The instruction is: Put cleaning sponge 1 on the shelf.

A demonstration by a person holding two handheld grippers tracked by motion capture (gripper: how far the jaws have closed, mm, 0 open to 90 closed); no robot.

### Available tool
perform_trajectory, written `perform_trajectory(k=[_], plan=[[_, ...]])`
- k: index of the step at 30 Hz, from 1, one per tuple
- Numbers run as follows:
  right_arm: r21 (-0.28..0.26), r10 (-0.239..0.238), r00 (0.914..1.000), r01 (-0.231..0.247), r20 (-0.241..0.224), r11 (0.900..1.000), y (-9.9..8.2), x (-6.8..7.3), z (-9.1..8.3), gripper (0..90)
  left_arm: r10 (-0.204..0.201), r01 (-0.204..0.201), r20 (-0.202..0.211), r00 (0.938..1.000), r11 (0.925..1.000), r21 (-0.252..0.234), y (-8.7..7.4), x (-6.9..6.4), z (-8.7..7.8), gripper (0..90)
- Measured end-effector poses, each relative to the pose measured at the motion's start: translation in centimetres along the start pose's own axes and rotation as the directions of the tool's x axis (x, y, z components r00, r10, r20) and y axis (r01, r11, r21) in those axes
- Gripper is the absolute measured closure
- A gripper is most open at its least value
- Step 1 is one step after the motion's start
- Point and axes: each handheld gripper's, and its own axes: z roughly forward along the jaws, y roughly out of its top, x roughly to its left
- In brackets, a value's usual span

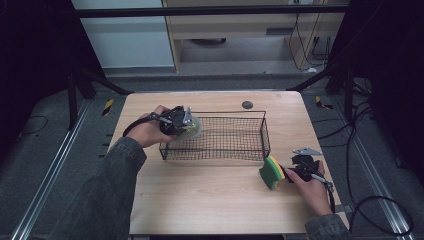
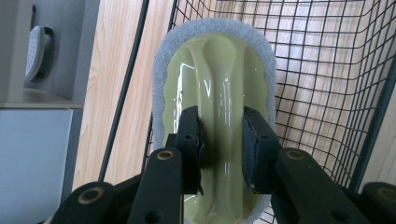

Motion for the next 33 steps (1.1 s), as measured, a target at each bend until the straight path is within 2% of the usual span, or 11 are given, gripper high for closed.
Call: perform_trajectory(k=[6,9,26,33], plan=[[0.0,-0.001,1.0,0.001,0.0,1.0,0.0,0.0,0.0,0.8,0.004,-0.004,0.011,0.9999,0.9999,0.011,0.1,0.0,0.4,70.7],[0.0,0.001,1.0,-0.001,-0.001,1.0,0.0,0.0,0.0,0.8,-0.011,0.011,0.023,0.9997,0.9999,0.008,0.0,0.0,0.8,70.7],[0.0,0.0,1.0,0.0,-0.002,1.0,0.0,0.0,0.0,0.8,-0.035,0.034,0.045,0.9984,0.9992,0.021,-0.3,-0.1,2.1,70.7],[0.0,0.0,1.0,0.0,-0.004,1.0,0.0,0.0,0.0,0.8,-0.031,0.029,0.053,0.9981,0.9992,0.028,-0.3,-0.2,2.7,70.7]])
